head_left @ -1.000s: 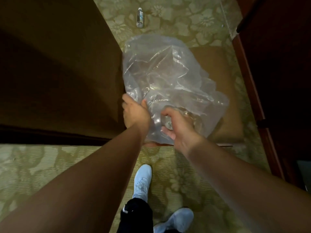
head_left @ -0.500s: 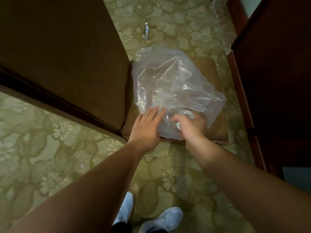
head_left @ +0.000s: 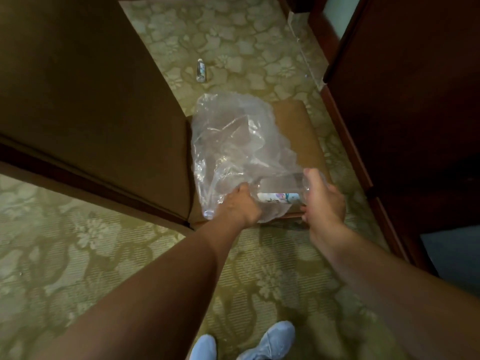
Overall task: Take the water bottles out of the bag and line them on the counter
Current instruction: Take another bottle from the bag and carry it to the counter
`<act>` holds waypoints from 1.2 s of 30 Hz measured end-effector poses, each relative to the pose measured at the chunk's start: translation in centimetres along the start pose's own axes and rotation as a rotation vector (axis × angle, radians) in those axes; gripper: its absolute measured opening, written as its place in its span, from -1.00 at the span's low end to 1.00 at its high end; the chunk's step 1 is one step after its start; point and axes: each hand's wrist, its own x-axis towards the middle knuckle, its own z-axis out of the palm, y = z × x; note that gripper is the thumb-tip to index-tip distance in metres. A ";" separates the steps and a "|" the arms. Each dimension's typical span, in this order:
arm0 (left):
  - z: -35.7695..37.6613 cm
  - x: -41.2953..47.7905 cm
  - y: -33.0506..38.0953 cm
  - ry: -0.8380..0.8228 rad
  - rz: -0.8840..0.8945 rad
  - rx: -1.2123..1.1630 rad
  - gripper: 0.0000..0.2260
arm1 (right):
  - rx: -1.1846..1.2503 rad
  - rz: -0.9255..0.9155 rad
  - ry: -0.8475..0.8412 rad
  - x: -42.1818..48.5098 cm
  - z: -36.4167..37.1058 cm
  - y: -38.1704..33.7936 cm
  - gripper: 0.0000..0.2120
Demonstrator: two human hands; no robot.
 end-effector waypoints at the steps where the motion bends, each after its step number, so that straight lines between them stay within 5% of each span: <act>1: -0.3 -0.2 0.5 0.004 -0.006 -0.080 -0.46 | 0.020 0.003 0.012 -0.4 -0.1 -0.2 -0.43; 7: -2.3 -2.0 2.8 0.035 -0.122 -0.651 -0.75 | 0.238 0.074 0.011 -3.6 -1.5 -1.5 -0.56; 11: -4.4 -5.0 4.7 -0.093 -0.186 -0.968 -0.75 | 0.384 0.040 -0.013 -5.7 -2.7 -3.0 -0.69; 16: -6.7 -9.9 8.3 -0.191 -0.026 -1.214 -0.77 | 0.383 -0.085 -0.236 -8.9 -4.2 -4.6 -0.55; 22: -9.8 -14.6 12.8 -0.284 0.187 -1.382 -0.64 | 0.395 -0.167 -0.403 -12.8 -8.0 -7.8 -0.67; 28: -10.3 -19.8 18.2 -0.447 0.317 -1.353 -0.73 | 0.307 -0.269 -0.252 -17.6 -14.3 -10.5 -0.58; 32: -10.0 -24.0 22.8 -0.414 0.458 -1.164 -0.20 | 0.384 -0.335 -0.244 -20.9 -19.2 -12.6 -0.65; 36: -8.9 -27.7 27.1 -0.401 0.614 -1.031 -0.11 | 0.490 -0.353 -0.250 -23.2 -24.9 -14.2 -0.76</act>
